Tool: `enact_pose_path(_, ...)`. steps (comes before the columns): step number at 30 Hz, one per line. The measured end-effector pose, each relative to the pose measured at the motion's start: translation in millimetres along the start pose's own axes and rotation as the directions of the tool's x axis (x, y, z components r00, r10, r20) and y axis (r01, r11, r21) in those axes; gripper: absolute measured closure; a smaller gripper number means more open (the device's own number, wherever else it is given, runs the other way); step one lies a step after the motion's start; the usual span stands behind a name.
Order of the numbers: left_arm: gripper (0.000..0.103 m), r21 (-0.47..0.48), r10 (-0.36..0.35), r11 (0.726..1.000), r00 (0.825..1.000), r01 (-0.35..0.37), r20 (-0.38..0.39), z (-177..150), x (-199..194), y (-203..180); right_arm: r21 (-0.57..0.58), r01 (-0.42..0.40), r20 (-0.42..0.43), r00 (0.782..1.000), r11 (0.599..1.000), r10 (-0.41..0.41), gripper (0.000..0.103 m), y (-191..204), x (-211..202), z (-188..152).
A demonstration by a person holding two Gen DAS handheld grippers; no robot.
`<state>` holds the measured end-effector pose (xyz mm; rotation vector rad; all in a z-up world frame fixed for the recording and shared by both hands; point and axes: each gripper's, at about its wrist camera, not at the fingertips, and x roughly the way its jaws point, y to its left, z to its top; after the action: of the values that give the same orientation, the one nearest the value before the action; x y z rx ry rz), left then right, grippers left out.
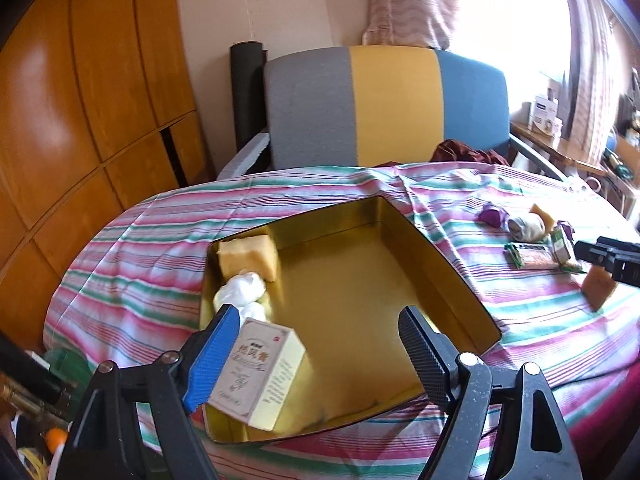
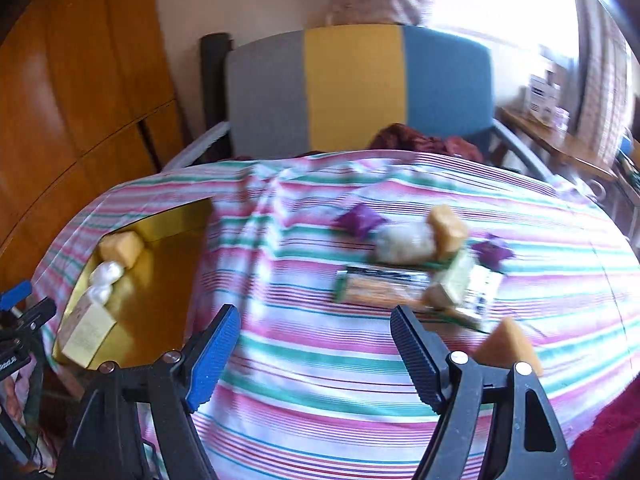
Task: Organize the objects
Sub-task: 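Move both tools away from the tray toward the remaining items, then grasp the wrapped cracker packet with the left tool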
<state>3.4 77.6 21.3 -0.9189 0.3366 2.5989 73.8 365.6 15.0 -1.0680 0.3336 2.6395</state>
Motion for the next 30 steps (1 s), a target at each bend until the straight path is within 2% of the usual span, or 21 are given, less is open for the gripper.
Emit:
enact_pose_path(7,0.019,0.051,-0.033,0.998,0.999,0.033,0.002,7,5,-22,0.111,0.077,-0.006,0.997,0.991,-0.077,0.024,-59,-11,-3)
enact_pose_path(14,0.019,0.101,-0.09,0.991,0.996,0.091,-0.016,13,17,-50,0.254,0.122,-0.034,0.992,0.96,-0.118,0.024,-118,-18,-12)
enact_pose_path(20,0.019,0.169,-0.172,0.97,0.985,0.174,-0.027,23,25,-87,0.397,0.108,-0.043,0.994,0.912,-0.099,0.024,-155,-17,-29)
enact_pose_path(23,0.019,0.218,-0.209,0.953,0.977,0.211,-0.035,28,30,-110,0.476,0.06,-0.038,0.998,0.877,-0.047,0.024,-169,-15,-38)
enact_pose_path(27,0.021,0.27,-0.253,0.927,0.965,0.262,-0.068,33,41,-141,0.526,0.023,-0.012,1.0,0.85,-0.02,0.024,-179,-17,-42)
enact_pose_path(30,0.024,0.303,-0.27,0.908,0.957,0.289,-0.105,38,54,-164,0.535,0.006,-0.004,1.0,0.845,-0.004,0.024,-180,-17,-44)
